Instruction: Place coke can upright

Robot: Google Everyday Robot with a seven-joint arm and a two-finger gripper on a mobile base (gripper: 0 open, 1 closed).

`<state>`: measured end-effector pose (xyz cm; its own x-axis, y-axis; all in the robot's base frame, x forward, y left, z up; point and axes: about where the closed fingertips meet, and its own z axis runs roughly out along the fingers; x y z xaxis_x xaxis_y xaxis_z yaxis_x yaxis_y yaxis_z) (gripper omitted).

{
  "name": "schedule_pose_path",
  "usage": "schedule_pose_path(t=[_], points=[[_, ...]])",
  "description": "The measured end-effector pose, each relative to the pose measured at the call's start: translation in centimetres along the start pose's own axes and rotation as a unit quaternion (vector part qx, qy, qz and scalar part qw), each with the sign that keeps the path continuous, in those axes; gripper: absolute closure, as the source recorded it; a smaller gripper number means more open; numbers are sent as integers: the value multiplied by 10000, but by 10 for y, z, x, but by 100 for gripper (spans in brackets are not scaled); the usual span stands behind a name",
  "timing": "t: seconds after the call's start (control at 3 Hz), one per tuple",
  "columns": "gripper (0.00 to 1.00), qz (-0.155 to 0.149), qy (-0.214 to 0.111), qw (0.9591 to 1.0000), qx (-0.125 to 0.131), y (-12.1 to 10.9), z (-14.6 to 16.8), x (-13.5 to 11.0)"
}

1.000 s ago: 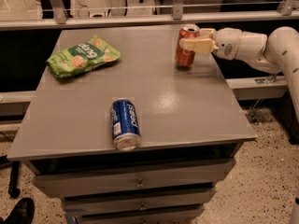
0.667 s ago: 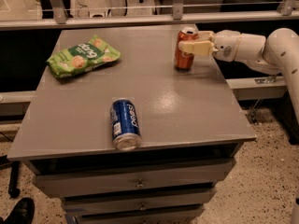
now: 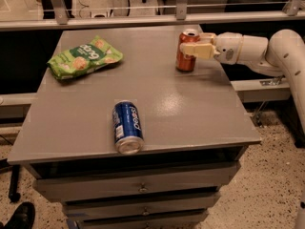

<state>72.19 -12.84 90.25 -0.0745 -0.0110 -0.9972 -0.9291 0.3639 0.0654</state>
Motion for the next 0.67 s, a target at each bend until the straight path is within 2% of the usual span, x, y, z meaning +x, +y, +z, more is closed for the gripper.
schedule_pose_path(t=[0.33, 0.67], points=[[11, -84, -26, 9998, -179, 6, 4, -2], [0, -220, -59, 9991, -351, 12, 6, -7]])
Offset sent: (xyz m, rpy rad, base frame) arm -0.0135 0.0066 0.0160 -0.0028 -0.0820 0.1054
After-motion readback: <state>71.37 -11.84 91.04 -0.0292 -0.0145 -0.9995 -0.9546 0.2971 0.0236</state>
